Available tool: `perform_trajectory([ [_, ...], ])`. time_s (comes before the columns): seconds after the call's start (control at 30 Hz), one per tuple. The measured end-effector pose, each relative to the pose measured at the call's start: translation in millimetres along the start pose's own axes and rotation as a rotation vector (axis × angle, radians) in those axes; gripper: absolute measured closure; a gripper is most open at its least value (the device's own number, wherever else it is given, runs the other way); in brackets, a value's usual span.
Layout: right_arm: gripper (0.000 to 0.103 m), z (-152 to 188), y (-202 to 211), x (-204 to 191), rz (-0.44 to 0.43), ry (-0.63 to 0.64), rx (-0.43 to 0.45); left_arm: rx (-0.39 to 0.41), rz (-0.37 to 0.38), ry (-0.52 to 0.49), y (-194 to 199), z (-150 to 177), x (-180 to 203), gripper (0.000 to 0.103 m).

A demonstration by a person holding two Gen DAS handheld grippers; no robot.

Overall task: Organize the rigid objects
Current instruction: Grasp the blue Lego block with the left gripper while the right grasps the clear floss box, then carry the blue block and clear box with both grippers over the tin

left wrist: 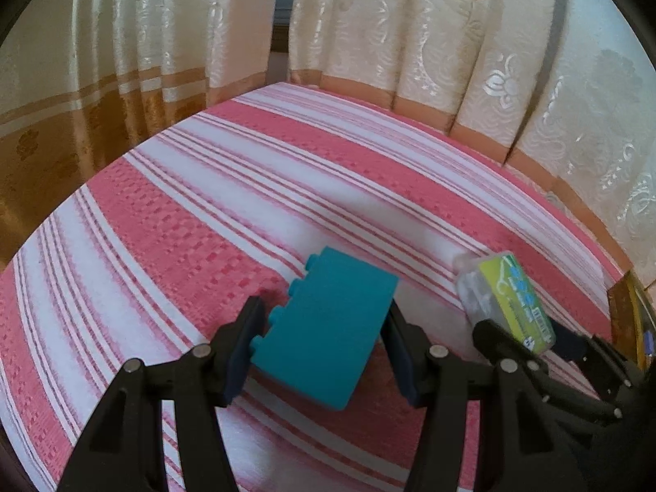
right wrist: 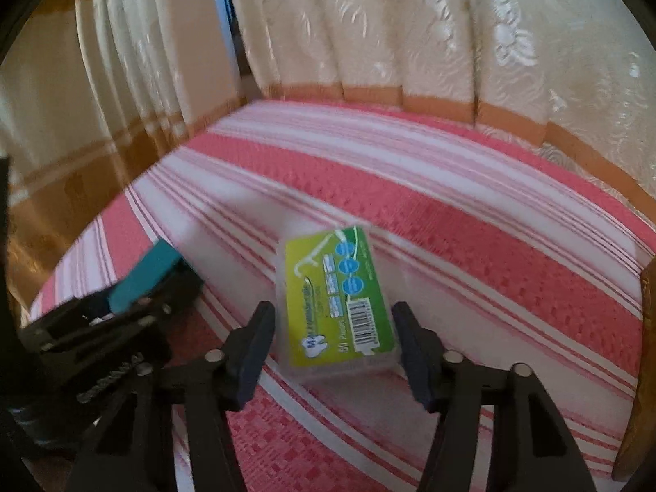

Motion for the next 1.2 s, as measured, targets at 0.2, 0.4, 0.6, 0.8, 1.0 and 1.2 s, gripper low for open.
perform_trajectory([
  [0.2, 0.045, -1, -4, 0, 0.049, 0.006, -0.006, -0.005, -0.029, -0.015, -1, 0, 4, 0.046],
  [0.4, 0.045, 3, -1, 2, 0.064, 0.001, -0.003, -0.008, -0.05, -0.028, -2, -1, 6, 0.046],
  [0.6, 0.046, 16, 20, 19, 0.02, -0.083, 0.083, -0.005, -0.038, -0.027, 0, -1, 6, 0.046],
  [0.8, 0.047, 29, 45, 32, 0.017, -0.142, 0.189, 0.094, -0.047, -0.045, 19, 5, 13, 0.046],
  [1.0, 0.047, 39, 64, 38, 0.046, -0.177, 0.276, 0.227, -0.092, -0.087, 42, 14, 24, 0.046],
  [1.2, 0.047, 49, 80, 44, 0.075, -0.196, 0.343, 0.301, -0.118, -0.114, 53, 17, 31, 0.046],
])
Point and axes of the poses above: each gripper's, at about its wrist camera, not at the fingertips, and y roughly against the way its jaws point, x to its right, z to its underside, the point moved 1 cm from there along -y, roughly the way its jaws point, and after that the axes turned 9 degrees about -x, right-handed, at the moved point
